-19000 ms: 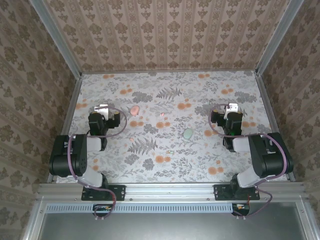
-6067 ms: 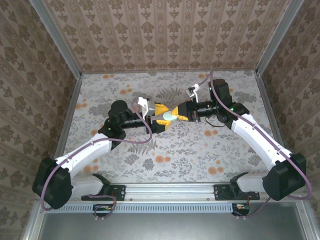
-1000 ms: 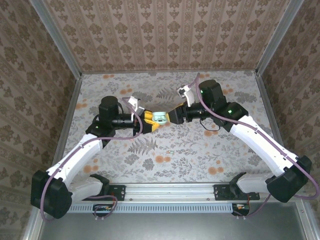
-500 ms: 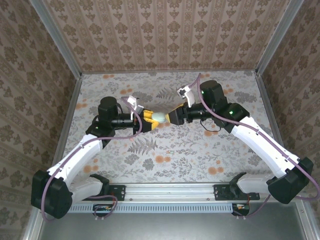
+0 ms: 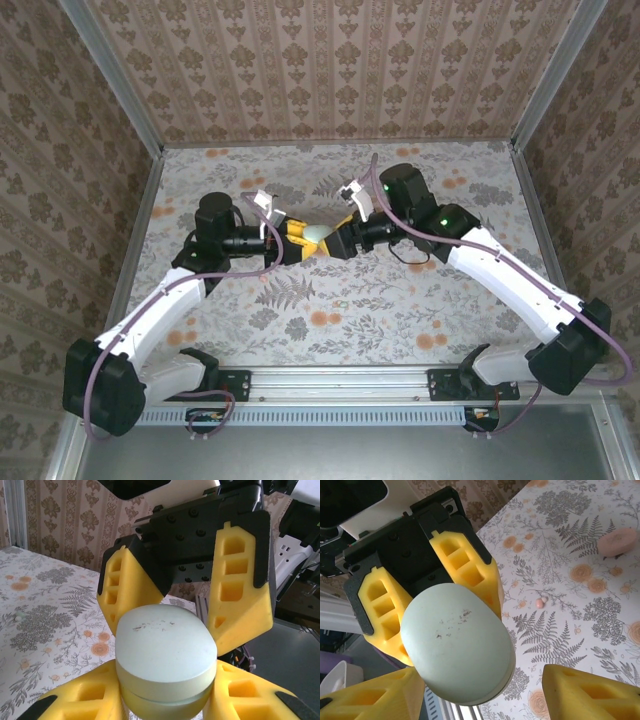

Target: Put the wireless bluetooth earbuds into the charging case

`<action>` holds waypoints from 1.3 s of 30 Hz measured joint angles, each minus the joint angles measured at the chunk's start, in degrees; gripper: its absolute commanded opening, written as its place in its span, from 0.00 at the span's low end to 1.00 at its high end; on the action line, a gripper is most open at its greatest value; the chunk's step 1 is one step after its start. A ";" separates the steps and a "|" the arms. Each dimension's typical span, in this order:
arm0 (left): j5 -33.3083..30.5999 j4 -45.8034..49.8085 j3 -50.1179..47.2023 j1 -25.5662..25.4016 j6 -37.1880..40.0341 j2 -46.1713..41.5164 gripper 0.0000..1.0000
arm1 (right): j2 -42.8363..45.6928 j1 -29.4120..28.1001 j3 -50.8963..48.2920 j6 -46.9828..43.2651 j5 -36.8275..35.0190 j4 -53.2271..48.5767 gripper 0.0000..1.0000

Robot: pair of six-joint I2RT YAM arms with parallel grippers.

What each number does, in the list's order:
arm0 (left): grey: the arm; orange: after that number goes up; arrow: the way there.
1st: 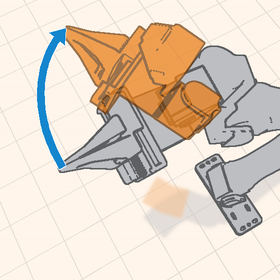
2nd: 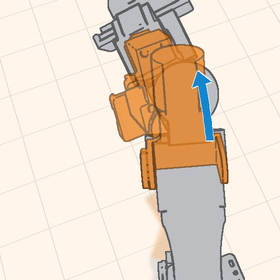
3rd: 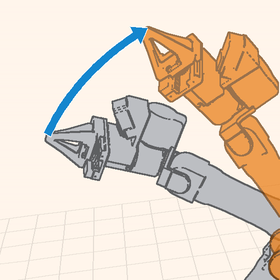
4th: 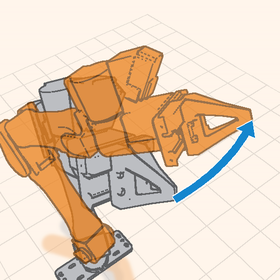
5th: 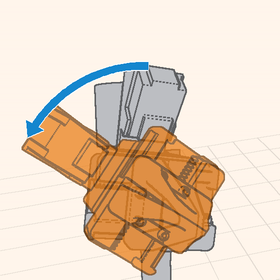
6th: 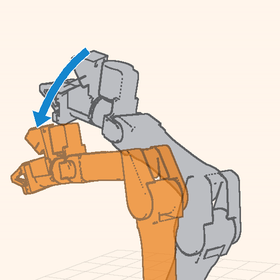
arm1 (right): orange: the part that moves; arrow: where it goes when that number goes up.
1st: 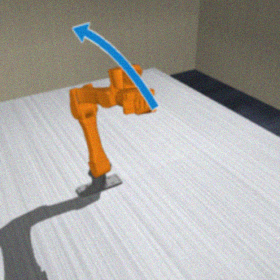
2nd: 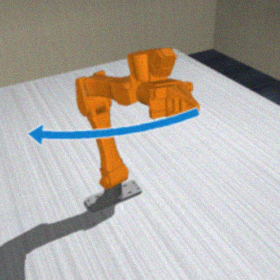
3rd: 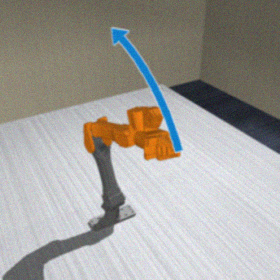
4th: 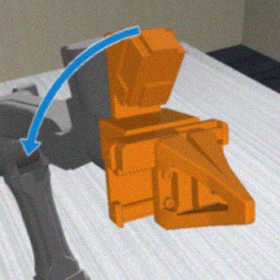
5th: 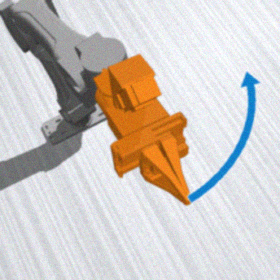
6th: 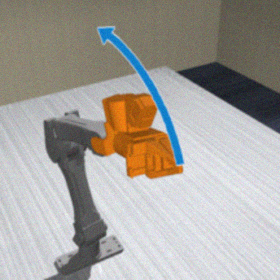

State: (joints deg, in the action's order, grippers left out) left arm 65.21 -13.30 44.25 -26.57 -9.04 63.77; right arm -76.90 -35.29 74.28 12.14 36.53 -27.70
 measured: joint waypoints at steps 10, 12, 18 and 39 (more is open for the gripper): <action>0.79 -0.46 -0.94 -0.46 0.24 0.07 0.02 | -2.60 3.34 3.28 3.39 -1.27 0.48 0.63; 0.72 -0.48 -1.05 -0.44 0.22 0.50 0.02 | -3.56 4.11 3.30 4.48 -1.27 0.48 0.62; 0.33 -1.62 -1.05 -0.39 0.26 2.93 0.02 | -4.09 5.64 2.32 7.74 -1.31 0.61 0.62; 0.13 -4.81 -1.05 1.88 0.68 7.67 0.01 | -4.92 8.52 0.20 12.11 2.05 3.17 0.63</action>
State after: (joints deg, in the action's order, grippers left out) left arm 65.34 -18.11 43.20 -24.69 -8.36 71.44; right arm -81.82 -26.76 74.48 24.25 38.59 -24.53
